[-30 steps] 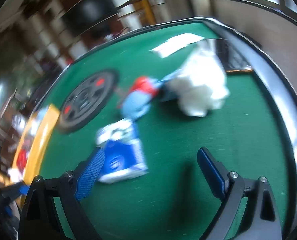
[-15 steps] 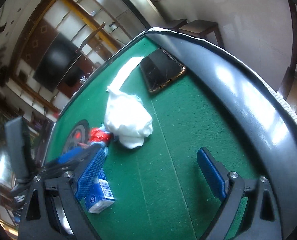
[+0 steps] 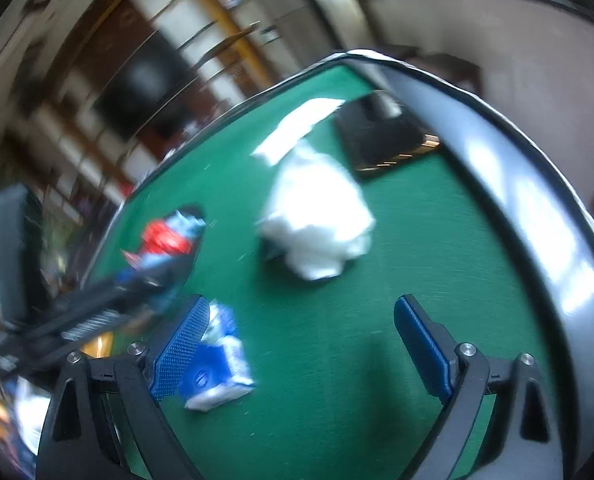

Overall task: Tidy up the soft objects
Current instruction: 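Grasp the blue knitted item with the left tool while the right tool reaches the small pack, then grasp the blue-white Vinda tissue pack with the right tool while the left tool holds the knitted item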

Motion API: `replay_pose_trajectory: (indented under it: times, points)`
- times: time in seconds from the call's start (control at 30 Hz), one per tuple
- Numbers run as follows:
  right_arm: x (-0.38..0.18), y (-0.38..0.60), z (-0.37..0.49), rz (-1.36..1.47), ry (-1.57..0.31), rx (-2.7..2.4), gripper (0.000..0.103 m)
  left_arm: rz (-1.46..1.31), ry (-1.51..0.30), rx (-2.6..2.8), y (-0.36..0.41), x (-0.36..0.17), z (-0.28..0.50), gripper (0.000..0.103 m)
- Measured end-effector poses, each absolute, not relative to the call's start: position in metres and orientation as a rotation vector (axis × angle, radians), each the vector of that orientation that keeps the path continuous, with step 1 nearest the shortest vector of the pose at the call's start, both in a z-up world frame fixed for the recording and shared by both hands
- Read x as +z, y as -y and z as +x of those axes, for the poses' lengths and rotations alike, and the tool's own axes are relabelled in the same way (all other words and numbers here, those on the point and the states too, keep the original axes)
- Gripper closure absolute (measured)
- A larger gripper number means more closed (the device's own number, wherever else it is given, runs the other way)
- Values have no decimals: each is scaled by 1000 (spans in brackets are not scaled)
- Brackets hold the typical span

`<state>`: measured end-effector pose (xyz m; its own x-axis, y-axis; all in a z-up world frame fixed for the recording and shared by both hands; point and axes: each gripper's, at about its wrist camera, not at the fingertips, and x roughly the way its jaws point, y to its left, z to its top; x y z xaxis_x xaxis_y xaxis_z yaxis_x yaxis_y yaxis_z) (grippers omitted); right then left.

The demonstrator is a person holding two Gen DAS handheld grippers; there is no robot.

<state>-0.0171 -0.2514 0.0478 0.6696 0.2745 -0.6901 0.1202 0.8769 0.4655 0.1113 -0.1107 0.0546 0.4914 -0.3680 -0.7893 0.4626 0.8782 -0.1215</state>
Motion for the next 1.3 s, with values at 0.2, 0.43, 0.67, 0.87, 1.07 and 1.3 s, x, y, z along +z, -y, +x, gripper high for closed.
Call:
replay_pose_trajectory:
  times: [0.2, 0.43, 0.67, 0.87, 1.07, 1.3]
  points:
    - [45, 209, -12, 276, -879, 116, 12, 61, -908, -526, 57, 79, 50, 71]
    - [38, 210, -8, 271, -911, 109, 12, -16, -922, -520, 20, 73, -11, 71]
    - [46, 173, -10, 164, -951, 169, 12, -52, -924, -463, -2, 62, -39, 71]
    - [38, 139, 13, 9, -1034, 131, 12, -49, -933, -417, -16, 58, -48, 71]
    - [32, 125, 15, -23, -1070, 128, 54, -50, -937, -390, -27, 57, -51, 71]
    - [42, 116, -6, -34, -1042, 143, 54, -40, -915, -385, -32, 58, -57, 71]
